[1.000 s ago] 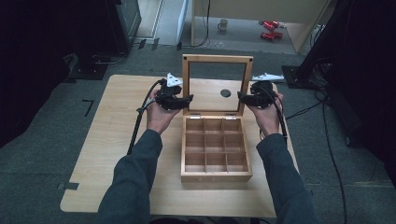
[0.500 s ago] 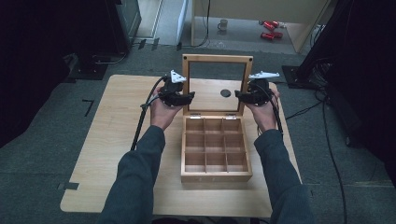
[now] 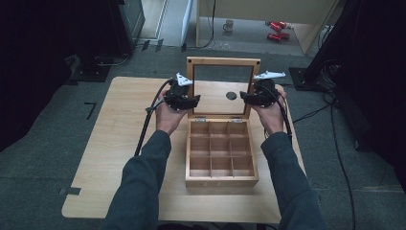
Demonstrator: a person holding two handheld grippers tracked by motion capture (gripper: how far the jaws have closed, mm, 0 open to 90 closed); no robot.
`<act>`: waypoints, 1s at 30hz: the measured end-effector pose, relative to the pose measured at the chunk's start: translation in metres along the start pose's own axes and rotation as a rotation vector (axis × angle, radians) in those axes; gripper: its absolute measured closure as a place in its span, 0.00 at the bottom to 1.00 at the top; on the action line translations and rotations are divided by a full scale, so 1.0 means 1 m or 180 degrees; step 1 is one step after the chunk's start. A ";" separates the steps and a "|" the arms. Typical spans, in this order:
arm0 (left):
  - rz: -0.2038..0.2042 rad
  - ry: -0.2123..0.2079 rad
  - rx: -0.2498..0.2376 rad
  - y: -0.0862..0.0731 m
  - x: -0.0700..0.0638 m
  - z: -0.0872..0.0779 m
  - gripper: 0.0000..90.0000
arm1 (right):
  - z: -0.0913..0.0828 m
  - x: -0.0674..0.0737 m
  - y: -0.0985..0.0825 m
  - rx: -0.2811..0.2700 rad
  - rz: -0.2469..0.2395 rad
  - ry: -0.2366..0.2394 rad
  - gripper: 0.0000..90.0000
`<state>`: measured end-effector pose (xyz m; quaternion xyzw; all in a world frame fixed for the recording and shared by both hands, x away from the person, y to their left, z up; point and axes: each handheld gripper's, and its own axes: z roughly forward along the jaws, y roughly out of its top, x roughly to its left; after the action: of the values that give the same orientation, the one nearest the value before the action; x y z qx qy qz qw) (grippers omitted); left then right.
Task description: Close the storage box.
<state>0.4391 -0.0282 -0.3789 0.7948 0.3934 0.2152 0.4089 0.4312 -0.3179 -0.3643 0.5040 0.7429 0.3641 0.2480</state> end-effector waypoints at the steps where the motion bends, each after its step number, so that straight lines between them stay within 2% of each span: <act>1: 0.0003 0.0012 -0.0029 -0.001 -0.001 -0.001 0.56 | -0.001 0.001 -0.001 -0.0007 0.0002 -0.0005 0.48; 5: 0.0002 0.0039 -0.0121 -0.006 -0.005 -0.007 0.57 | -0.007 0.005 -0.005 -0.0065 -0.0035 -0.0047 0.49; 12: -0.0046 0.0004 -0.0275 -0.014 -0.012 -0.018 0.57 | -0.021 0.014 -0.012 -0.0120 -0.0082 -0.0116 0.49; 18: 0.0020 0.0021 -0.0343 -0.023 -0.021 -0.029 0.58 | -0.033 0.019 -0.024 -0.0286 0.0025 -0.0068 0.49; 23: 0.0094 0.0021 -0.0380 -0.029 -0.026 -0.036 0.58 | -0.044 0.025 -0.033 -0.0349 -0.0049 -0.0084 0.49; 30: 0.0131 -0.0036 -0.0425 -0.035 -0.030 -0.043 0.57 | -0.053 0.032 -0.041 -0.0347 -0.0106 -0.0123 0.48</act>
<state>0.3772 -0.0194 -0.3838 0.7749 0.3594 0.2448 0.4587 0.3571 -0.3129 -0.3639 0.4843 0.7253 0.3901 0.2954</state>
